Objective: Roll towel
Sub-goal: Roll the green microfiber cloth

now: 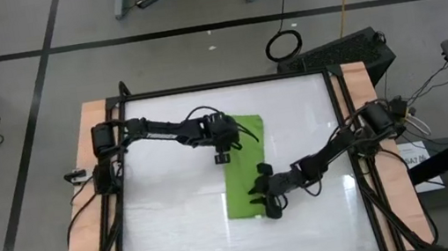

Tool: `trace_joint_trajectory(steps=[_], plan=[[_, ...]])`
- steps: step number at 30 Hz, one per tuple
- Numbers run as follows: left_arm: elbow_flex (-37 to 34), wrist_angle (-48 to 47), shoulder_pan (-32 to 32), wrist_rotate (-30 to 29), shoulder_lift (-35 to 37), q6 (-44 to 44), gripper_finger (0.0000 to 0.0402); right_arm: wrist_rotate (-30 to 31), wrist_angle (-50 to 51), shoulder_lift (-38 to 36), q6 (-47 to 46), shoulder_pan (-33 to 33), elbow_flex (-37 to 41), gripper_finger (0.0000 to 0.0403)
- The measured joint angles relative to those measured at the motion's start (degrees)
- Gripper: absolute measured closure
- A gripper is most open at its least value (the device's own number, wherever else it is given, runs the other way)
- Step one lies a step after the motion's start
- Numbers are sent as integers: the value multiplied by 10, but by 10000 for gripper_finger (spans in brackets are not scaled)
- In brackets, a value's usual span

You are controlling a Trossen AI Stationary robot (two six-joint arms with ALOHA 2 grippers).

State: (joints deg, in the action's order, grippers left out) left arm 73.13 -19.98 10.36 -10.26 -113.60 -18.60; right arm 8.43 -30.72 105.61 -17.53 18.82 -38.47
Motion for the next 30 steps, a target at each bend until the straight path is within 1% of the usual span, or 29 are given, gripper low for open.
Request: trace_joint_trajectory(steps=[4, 6, 10, 13, 18, 21, 23, 24, 26, 30], plan=[[24, -36, -21, -31, 4, 1, 261, 14, 59, -69, 33, 1, -3, 264], [33, -38, -32, -44, 10, -4, 261, 18, 85, -106, 49, 1, -3, 264], [38, -36, -49, -46, 20, -13, 261, 18, 133, -175, 73, 5, -4, 264], [38, -47, -59, -35, 20, -12, 261, 23, 195, -206, 84, 15, -3, 264], [19, -67, -83, 12, 20, -1, 261, 15, 263, -204, 77, 37, -3, 264], [15, -78, -111, 13, 20, 13, 261, -30, 253, -188, 96, 70, -1, 264], [15, -86, -136, 12, 20, 14, 261, -37, 224, -178, 118, 94, -1, 264], [15, -86, -150, 11, 20, 14, 261, -34, 215, -175, 131, 105, -1, 264], [15, -83, -176, -2, 20, 13, 261, -10, 213, -170, 149, 123, -1, 264], [15, -70, -224, -44, 20, 14, 261, 32, 206, -166, 189, 143, -1, 263]])
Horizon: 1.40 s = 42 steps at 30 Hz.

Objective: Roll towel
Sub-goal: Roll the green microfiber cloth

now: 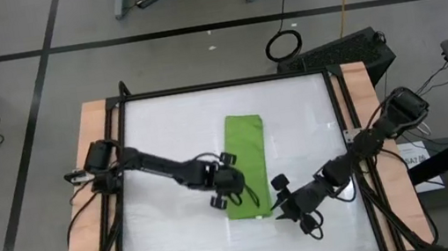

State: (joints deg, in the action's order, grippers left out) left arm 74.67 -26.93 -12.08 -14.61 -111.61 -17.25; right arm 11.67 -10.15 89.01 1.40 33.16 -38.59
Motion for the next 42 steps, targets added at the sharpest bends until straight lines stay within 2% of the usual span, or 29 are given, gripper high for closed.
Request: trace_joint_trajectory(steps=[5, 10, 19, 23, 30, 34, 39, 42], plan=[[0, 17, -51, -22, 0, 3, 261, 6, -15, 17, 52, 11, 0, 249], [0, 19, -82, -27, 0, 19, 261, 31, -44, 70, 71, 11, 0, 225], [0, 30, -106, -23, 0, 48, 261, 104, -123, 140, 128, 23, -1, 213], [0, 54, -104, -14, -6, 49, 261, 112, -128, 148, 138, 24, -2, 216], [1, 78, -96, 0, -9, 47, 261, 118, -123, 149, 140, 22, -2, 254], [1, 80, -97, 12, -9, 45, 261, 119, -119, 149, 119, 17, -2, 300], [1, 75, -102, 11, -9, 37, 261, 119, -112, 150, 70, 11, -1, 379], [1, 57, -110, 11, -9, 34, 261, 124, -111, 148, 45, 11, 0, 395]])
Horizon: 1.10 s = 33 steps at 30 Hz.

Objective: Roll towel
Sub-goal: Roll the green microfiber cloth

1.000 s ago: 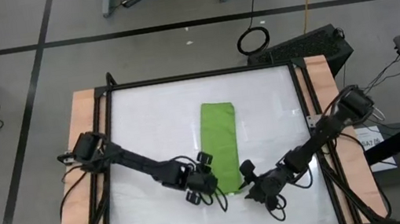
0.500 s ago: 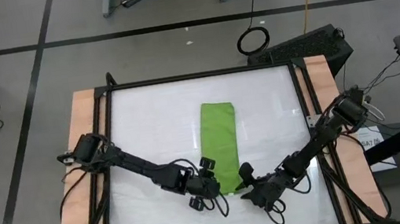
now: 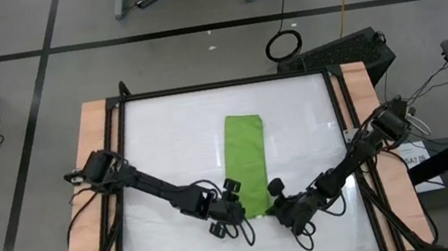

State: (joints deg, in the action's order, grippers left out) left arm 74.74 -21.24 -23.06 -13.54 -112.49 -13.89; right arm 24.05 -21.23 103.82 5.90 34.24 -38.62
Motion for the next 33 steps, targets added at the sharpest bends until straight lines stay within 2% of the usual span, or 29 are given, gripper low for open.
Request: trace_joint_trajectory(steps=[11, 15, 19, 24, 29, 33], plan=[[0, -55, -23, -16, 0, 16, 261, 2, 21, -61, -100, -4, 1, 401], [0, -71, -28, -39, 0, 33, 261, 0, 39, -83, -147, -5, 0, 402], [-17, -55, -40, -46, 0, 46, 261, -7, 63, -89, -203, -9, 0, 402], [-63, 5, -58, -59, 0, 82, 261, -17, 83, -89, -246, -17, 0, 402], [-103, 104, -85, -152, 0, 103, 261, -33, 80, -89, -248, -23, 0, 403], [-136, 174, -100, -169, 0, 97, 261, -39, 80, -89, -253, -24, 0, 403]])
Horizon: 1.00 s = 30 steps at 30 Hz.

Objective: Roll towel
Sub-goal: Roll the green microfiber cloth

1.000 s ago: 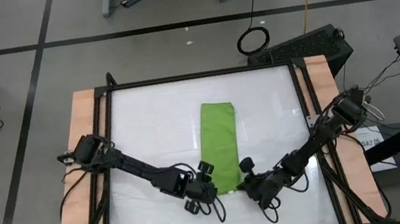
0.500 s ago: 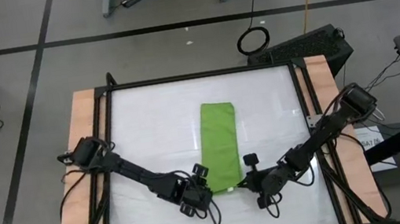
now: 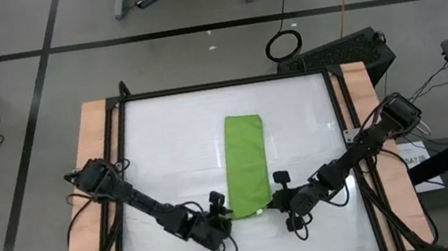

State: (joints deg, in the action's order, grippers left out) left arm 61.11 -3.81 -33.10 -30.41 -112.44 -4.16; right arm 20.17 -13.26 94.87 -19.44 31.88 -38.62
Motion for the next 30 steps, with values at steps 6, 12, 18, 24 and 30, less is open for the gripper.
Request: trace_joint_trajectory(steps=[6, 12, 18, 24, 30], plan=[[-34, 60, -5, -18, 0, 9, 261, -9, -2, 0, -7, -3, 0, 403], [-35, 110, 1, -24, -20, -27, 261, -8, -19, 0, -9, -4, 0, 403], [-34, 144, 8, -15, -39, -32, 261, -8, -20, 0, -20, -5, 0, 402], [-34, 150, 9, 4, -40, -33, 312, -8, -15, 0, -27, -5, 0, 402], [-35, 145, 10, 41, -40, -24, 392, -8, 16, -1, -58, -6, 0, 402]])
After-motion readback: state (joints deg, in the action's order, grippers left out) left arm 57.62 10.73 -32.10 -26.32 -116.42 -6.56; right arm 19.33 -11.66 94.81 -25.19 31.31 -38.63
